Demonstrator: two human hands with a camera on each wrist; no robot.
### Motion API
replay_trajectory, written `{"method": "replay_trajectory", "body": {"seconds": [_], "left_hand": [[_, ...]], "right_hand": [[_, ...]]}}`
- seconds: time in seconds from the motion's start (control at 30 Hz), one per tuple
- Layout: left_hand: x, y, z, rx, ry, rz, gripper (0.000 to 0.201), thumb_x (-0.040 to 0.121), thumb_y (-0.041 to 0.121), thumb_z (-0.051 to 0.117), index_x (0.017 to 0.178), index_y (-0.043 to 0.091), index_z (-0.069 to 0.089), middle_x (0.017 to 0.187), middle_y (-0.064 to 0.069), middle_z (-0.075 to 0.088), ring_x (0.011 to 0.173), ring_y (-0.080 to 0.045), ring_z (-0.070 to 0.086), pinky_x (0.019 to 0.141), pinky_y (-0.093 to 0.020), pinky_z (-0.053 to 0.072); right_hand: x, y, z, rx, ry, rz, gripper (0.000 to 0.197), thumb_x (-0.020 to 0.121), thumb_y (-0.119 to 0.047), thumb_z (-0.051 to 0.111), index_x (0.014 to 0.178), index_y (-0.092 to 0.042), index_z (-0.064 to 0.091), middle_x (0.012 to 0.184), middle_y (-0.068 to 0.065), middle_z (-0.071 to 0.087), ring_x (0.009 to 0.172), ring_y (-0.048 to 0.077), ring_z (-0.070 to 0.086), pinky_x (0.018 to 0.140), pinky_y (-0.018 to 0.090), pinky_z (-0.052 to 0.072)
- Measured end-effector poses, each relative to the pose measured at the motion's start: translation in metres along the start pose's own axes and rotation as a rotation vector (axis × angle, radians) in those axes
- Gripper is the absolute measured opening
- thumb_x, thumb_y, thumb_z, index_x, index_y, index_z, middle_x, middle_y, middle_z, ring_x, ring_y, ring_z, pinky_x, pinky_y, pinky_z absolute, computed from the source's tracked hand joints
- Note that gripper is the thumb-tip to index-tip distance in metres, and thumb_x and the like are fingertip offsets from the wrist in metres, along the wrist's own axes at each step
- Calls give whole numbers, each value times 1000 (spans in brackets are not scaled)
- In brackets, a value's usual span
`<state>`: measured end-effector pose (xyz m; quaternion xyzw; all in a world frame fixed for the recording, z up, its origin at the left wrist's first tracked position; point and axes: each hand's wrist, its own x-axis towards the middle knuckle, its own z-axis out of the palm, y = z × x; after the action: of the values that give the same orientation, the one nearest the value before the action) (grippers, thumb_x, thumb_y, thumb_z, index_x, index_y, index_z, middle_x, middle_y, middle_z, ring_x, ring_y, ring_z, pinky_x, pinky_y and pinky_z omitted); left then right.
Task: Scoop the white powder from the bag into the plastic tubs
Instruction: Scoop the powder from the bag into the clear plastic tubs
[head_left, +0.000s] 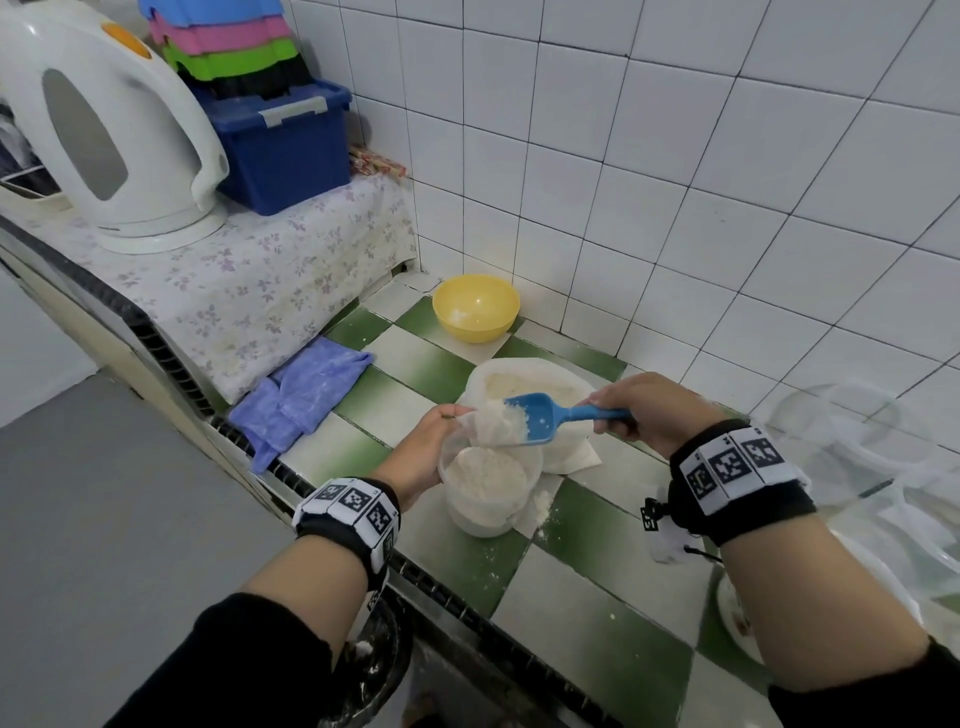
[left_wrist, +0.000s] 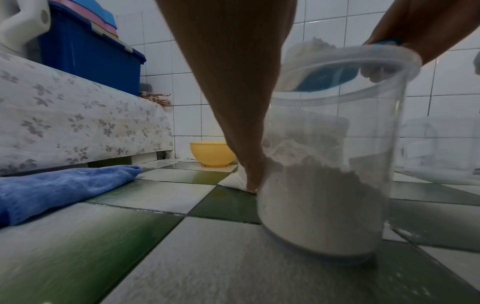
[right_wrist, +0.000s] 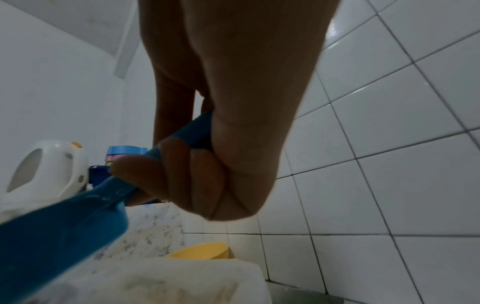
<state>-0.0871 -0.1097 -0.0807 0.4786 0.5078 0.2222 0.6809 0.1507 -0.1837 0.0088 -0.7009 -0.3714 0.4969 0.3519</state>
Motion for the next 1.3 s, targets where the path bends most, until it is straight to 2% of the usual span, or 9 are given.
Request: {"method": "replay_trajectory", "body": {"seconds": [0.27, 0.43, 0.6, 0.7, 0.8, 0.93, 1.03, 1.13, 1.3], "left_hand": [[-3, 3, -1, 21, -33, -3, 16, 98, 23, 45, 110, 21, 55, 106, -7, 63, 88, -21, 61, 65, -31, 50], [-5, 4, -3, 18, -42, -11, 17, 98, 24, 44, 110, 24, 56, 117, -9, 61, 101, -25, 61, 79, -40, 54], [-4, 5, -3, 12, -30, -20, 24, 97, 24, 42, 118, 20, 53, 116, -11, 61, 96, -23, 61, 75, -38, 51], [-1, 5, -5, 28, -21, -39, 32, 90, 27, 44, 121, 22, 54, 123, -16, 61, 96, -25, 62, 69, -35, 50], [2, 5, -7, 38, -10, -63, 34, 93, 23, 42, 125, 27, 53, 120, -11, 65, 108, -31, 65, 77, -41, 54], [0, 11, -7, 80, -25, -20, 35, 98, 19, 43, 127, 38, 41, 113, 7, 63, 99, -18, 65, 93, -45, 52], [1, 14, -9, 120, -65, 12, 54, 98, 16, 43, 147, 35, 32, 135, 12, 49, 105, -18, 63, 97, -51, 51], [5, 14, -12, 165, -93, -18, 61, 98, 23, 42, 151, 43, 23, 134, 11, 50, 117, -28, 60, 97, -55, 50], [4, 18, -11, 134, -109, -22, 58, 99, 24, 42, 148, 50, 23, 127, 12, 48, 114, -20, 61, 96, -49, 52]], "right_hand": [[-15, -7, 34, -674, -28, -291, 21, 95, -17, 50, 92, -15, 70, 78, -14, 59, 73, 9, 51, 58, 13, 34], [-19, -9, 40, -853, 5, -398, 22, 94, -11, 51, 106, -17, 69, 94, -7, 50, 89, 8, 46, 77, 14, 33], [-22, -14, 33, -778, 26, -357, 21, 95, -14, 51, 102, -17, 70, 98, -3, 60, 80, 9, 50, 65, 16, 37], [-25, -19, 19, -674, -2, -298, 22, 95, -18, 49, 96, -16, 71, 81, -4, 64, 67, 11, 50, 60, 19, 40], [-26, -23, -1, -509, 43, -266, 22, 95, -18, 50, 94, -17, 72, 72, -4, 64, 67, 11, 52, 64, 21, 43], [-18, -20, -19, -444, 206, -251, 24, 95, -17, 49, 94, -9, 71, 73, 0, 64, 63, 15, 47, 62, 25, 39], [-5, -16, -17, -706, 323, -239, 26, 96, -14, 44, 98, -5, 68, 90, 11, 65, 68, 17, 50, 60, 27, 38], [9, -11, -5, -1101, 348, -246, 27, 92, -6, 43, 105, -6, 66, 101, 15, 60, 92, 27, 55, 76, 30, 44], [25, 2, 18, -1386, 337, -269, 22, 88, -8, 46, 106, -8, 60, 105, 11, 55, 95, 25, 54, 80, 29, 43]]}}
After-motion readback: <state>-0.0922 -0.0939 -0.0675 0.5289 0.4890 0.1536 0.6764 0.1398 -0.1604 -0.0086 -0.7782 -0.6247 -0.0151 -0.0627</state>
